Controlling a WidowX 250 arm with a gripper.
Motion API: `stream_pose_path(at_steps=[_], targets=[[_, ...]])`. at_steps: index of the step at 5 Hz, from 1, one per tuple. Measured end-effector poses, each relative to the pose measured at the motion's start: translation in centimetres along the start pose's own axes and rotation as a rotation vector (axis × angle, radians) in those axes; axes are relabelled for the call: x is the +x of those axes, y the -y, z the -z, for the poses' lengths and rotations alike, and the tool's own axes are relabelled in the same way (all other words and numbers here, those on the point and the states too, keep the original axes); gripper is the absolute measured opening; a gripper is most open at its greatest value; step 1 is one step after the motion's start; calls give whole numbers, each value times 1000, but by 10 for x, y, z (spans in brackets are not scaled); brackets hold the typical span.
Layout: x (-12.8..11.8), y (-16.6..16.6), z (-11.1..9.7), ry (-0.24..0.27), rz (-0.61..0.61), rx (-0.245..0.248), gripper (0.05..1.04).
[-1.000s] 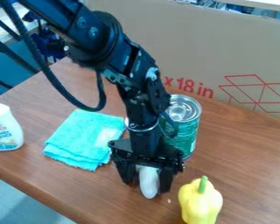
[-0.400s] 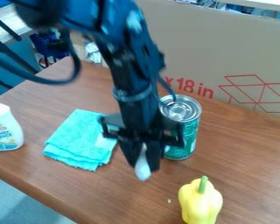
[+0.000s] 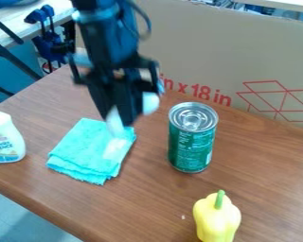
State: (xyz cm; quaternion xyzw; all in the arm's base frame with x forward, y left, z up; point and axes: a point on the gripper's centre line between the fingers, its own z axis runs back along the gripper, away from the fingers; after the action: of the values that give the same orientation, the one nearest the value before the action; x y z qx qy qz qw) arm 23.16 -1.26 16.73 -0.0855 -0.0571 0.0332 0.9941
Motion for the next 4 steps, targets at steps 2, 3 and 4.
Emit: stream_pose_path(at_steps=[2,3,4], targets=[[3,-82,-51,123,-97,82,328],[4,-130,-56,187,-202,116,328],[0,-176,-41,204,-326,116,328]])
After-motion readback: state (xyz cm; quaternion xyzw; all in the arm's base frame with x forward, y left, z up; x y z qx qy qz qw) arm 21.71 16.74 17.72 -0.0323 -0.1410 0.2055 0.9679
